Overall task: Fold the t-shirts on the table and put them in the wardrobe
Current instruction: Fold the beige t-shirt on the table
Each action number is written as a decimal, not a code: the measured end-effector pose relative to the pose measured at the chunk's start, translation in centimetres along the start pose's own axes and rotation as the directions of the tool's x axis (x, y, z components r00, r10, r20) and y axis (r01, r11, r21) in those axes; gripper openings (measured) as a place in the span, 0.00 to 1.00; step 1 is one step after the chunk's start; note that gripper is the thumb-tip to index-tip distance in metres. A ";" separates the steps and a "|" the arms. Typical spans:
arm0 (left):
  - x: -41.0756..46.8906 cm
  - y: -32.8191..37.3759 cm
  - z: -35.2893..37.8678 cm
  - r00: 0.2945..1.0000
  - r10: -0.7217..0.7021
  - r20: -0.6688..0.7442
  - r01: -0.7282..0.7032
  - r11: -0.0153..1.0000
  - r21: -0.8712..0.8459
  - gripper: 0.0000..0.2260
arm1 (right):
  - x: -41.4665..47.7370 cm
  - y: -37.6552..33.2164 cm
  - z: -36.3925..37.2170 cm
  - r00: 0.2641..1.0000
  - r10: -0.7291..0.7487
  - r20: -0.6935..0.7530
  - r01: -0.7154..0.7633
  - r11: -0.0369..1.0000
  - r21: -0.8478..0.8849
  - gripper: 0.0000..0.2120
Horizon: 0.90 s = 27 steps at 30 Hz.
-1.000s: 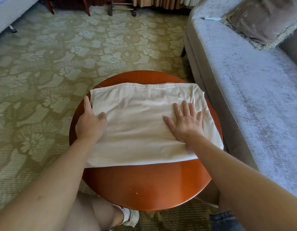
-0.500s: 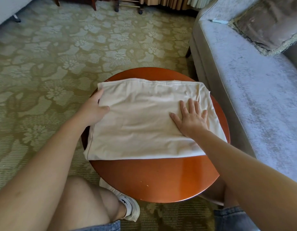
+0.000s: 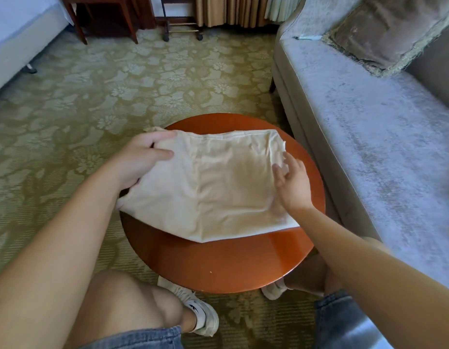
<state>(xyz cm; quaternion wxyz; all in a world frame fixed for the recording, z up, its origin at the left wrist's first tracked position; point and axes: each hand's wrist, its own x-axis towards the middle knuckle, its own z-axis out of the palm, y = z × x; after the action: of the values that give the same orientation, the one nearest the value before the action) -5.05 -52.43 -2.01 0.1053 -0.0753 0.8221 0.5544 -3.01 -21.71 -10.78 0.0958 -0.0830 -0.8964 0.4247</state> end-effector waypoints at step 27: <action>-0.5 -2.4 23.5 0.988 0.024 -0.154 0.102 0.648 0.754 0.30 | 0.1 5.4 -4.8 0.851 0.248 0.463 -0.459 0.779 0.427 0.24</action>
<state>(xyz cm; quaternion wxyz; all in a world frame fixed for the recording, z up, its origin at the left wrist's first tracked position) -1.90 -31.49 -12.53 0.0770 -0.0833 0.9822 0.1495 -1.57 -14.74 -12.03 -0.1449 -0.1396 -0.7147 0.6698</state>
